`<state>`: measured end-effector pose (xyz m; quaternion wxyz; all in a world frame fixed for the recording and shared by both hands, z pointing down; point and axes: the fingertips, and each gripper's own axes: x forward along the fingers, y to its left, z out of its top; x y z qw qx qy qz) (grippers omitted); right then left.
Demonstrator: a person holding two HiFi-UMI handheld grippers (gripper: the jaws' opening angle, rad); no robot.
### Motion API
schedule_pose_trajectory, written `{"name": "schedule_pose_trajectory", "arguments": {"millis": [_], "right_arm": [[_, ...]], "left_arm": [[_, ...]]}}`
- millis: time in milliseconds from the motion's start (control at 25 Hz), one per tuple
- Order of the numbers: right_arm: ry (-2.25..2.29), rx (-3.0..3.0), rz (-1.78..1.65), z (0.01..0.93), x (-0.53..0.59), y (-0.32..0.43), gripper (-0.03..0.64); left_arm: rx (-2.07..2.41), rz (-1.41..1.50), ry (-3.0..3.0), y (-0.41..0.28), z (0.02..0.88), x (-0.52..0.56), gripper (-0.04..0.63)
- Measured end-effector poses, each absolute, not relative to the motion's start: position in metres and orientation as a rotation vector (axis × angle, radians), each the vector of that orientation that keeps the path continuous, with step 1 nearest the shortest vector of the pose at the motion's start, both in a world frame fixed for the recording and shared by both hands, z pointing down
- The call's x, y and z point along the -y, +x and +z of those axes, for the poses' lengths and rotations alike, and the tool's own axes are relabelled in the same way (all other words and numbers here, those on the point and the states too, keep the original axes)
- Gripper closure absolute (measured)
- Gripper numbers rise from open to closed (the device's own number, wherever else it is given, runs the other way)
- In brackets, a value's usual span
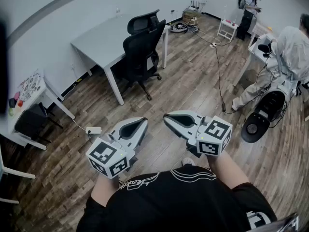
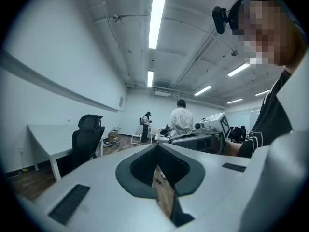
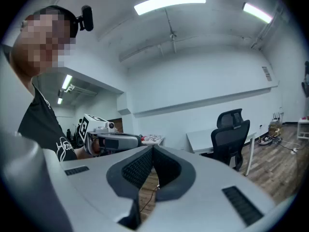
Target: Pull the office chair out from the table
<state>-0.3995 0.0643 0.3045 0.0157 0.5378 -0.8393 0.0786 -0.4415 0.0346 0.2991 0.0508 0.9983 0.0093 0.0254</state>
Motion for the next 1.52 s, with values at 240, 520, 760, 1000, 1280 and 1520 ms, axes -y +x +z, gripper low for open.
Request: {"name": "schedule_pose_trajectory", "arguments": {"millis": [240, 520, 760, 1000, 1280, 1520], "right_arm": [[1.676, 2.600, 0.260, 0.304, -0.061, -0.399, 0.581], [1.667, 2.588, 0.227, 0.298, -0.056, -0.397, 0.581], [1.709, 2.580, 0.263, 0.306, -0.051, -0.363, 0.580], [1.752, 2.550, 0.320, 0.329, -0.042, -0.288, 0.580], [1.770, 2.454, 0.349, 0.354, -0.026, -0.154, 0.580], [1.768, 2.450, 0.351, 0.362, -0.010, -0.034, 0.580]], "left_arm": [[-0.040, 0.059, 3.017, -0.441, 0.299, -0.030, 0.589], [-0.059, 0.062, 3.032, -0.436, 0.298, -0.028, 0.589], [-0.080, 0.085, 3.029, -0.404, 0.302, -0.022, 0.589], [-0.088, 0.125, 2.995, -0.333, 0.318, -0.007, 0.589], [-0.126, 0.201, 2.978, -0.197, 0.339, 0.013, 0.589], [-0.077, 0.208, 2.956, -0.075, 0.345, 0.038, 0.589]]}}
